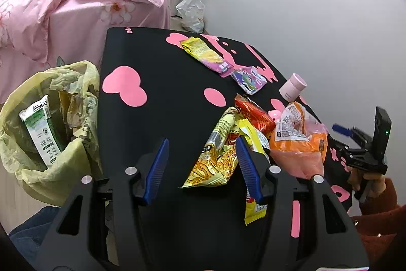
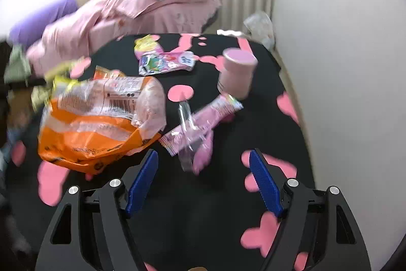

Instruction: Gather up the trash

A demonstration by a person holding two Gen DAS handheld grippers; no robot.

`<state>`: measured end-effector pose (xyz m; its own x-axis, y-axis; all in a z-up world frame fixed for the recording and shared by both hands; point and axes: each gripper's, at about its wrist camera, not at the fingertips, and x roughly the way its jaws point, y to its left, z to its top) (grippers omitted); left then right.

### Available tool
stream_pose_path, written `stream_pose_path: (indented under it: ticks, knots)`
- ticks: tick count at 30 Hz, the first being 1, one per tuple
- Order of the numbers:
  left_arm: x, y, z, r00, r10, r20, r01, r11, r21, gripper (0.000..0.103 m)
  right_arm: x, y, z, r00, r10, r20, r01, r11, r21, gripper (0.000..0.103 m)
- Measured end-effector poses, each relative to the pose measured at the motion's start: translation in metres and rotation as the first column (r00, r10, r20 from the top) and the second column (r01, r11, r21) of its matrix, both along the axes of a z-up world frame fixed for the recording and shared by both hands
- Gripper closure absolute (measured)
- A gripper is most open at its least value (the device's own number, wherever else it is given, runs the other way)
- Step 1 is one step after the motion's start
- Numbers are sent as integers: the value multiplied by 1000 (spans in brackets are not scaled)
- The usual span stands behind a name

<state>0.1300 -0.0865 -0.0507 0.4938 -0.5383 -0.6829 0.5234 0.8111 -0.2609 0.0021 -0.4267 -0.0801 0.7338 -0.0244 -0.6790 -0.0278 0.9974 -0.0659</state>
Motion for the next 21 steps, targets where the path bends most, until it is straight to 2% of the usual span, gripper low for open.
stream_pose_path:
  ticks: [2, 3, 4, 5, 6, 7, 9, 11, 16, 18, 21]
  knots:
    - [-1, -2, -2, 1000, -4, 1, 4, 1000, 11, 51, 9, 8, -2, 1000, 24, -11, -25, 997, -72, 33]
    - [-2, -3, -3, 1000, -3, -2, 3, 1000, 10, 51, 14, 8, -4, 1000, 16, -27, -18, 996, -87, 36]
    - [-2, -3, -4, 1000, -2, -5, 2, 1000, 6, 51, 19, 6, -7, 999, 6, -44, -10, 996, -87, 44]
    - [-2, -3, -4, 1000, -3, -10, 3, 1000, -1, 51, 24, 0, -11, 998, -3, -62, 0, 999, -52, 52]
    - [-2, -3, -5, 1000, -5, -10, 5, 1000, -2, 51, 29, -12, -14, 997, -3, -83, 7, 999, 43, 71]
    - [-3, -3, -5, 1000, -9, -9, 9, 1000, -1, 51, 30, -23, -15, 996, 5, -90, 10, 987, 159, 79]
    - [-4, -3, -5, 1000, -21, -2, 21, 1000, 1, 51, 27, -30, -14, 997, 2, -81, 16, 974, 228, 88]
    - [-6, -3, -6, 999, -48, 9, 48, 999, 1, 51, 20, -29, -6, 998, -12, -56, 22, 980, 199, 88]
    - [-12, -12, -4, 990, -127, 54, 125, 991, 39, 51, 7, -28, 12, 1000, -29, 5, 27, 974, 224, 88]
    - [-14, -20, -4, 981, -182, 64, 177, 981, 79, 50, 6, -28, 20, 999, -33, 30, 25, 972, 235, 88]
    - [-12, -32, -13, 974, -220, 50, 208, 963, 172, 50, 7, -23, 26, 998, -18, 53, 5, 972, 235, 88]
